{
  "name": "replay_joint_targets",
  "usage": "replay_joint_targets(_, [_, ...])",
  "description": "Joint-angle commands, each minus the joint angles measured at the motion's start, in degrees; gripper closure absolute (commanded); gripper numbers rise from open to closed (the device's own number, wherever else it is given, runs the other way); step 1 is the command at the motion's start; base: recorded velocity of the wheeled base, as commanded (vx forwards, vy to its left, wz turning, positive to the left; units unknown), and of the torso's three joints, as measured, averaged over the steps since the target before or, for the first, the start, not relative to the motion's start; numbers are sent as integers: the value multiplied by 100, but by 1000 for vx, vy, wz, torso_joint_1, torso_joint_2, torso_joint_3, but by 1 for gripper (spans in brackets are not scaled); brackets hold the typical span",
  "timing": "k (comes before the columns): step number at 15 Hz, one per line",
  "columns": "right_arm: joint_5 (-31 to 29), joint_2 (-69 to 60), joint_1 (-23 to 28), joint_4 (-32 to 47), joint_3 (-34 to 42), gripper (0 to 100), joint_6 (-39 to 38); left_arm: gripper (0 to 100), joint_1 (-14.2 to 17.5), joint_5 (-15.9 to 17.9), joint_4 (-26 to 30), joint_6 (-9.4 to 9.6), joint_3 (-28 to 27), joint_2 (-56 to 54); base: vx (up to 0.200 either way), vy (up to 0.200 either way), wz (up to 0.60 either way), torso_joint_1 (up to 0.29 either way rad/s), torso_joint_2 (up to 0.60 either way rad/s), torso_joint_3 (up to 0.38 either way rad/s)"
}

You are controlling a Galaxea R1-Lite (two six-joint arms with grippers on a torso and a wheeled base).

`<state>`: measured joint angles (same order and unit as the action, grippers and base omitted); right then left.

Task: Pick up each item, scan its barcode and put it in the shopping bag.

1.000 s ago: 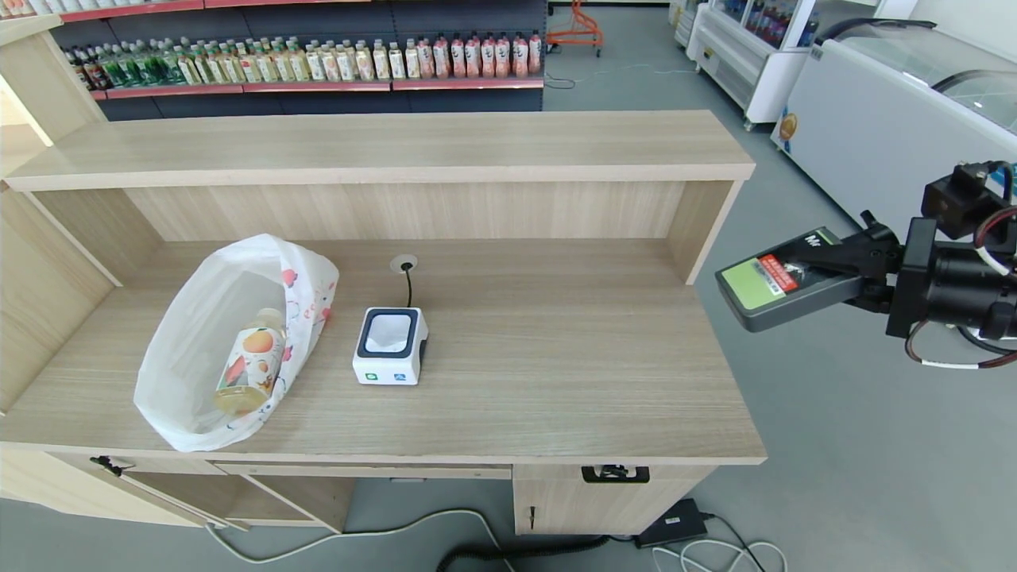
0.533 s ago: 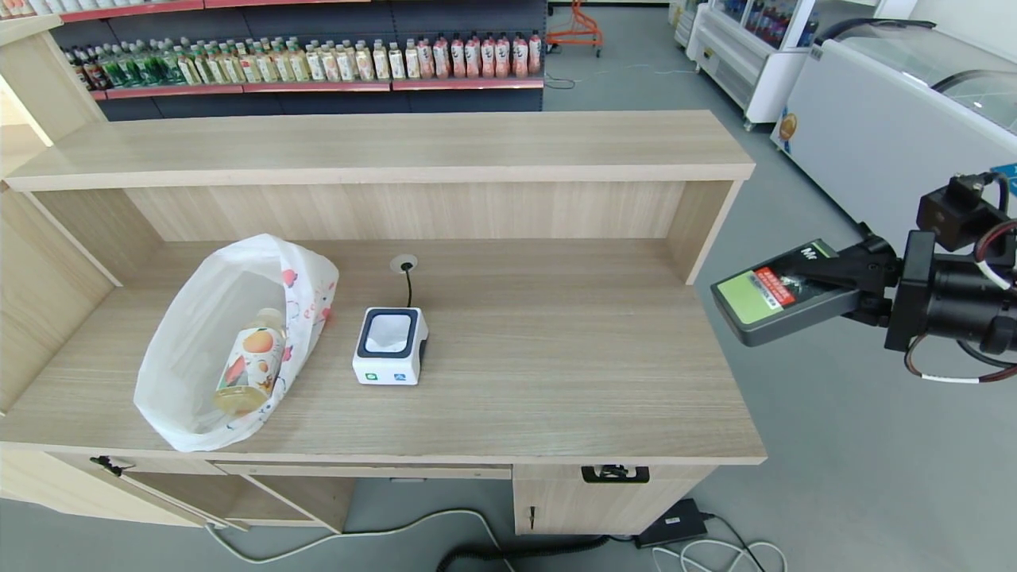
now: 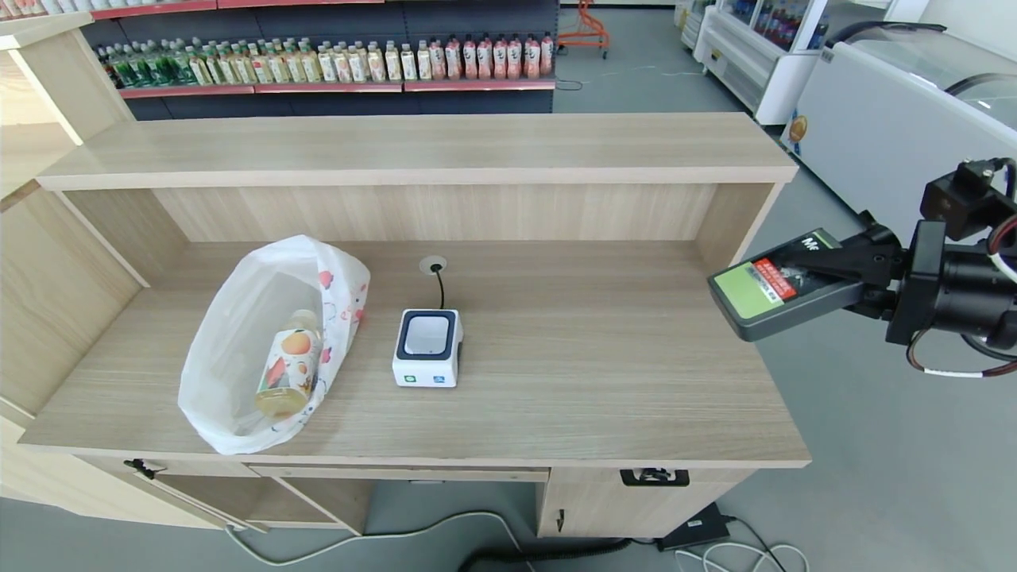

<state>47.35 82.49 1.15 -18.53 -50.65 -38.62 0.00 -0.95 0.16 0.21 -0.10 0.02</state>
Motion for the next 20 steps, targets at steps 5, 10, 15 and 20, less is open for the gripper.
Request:
replay_joint_targets(5, [-235,56,-264,-19,-6,100,21,0,0,16,2,14,1,-2,40,200,0,0,1,6])
replay_joint_targets(10, [-244,153,-396,-19,47,100,443,0,0,7,2,32,1,-2,200,40,0,-1,0,0])
replay_joint_targets(15, [-578,425,-545,42,82,100,962,0,0,7,2,41,1,-2,200,0,0,6,1,2])
replay_joint_targets(20, [-613,-14,-1415,385,697,100,953,0,0,7,2,23,1,-2,0,0,0,0,0,0])
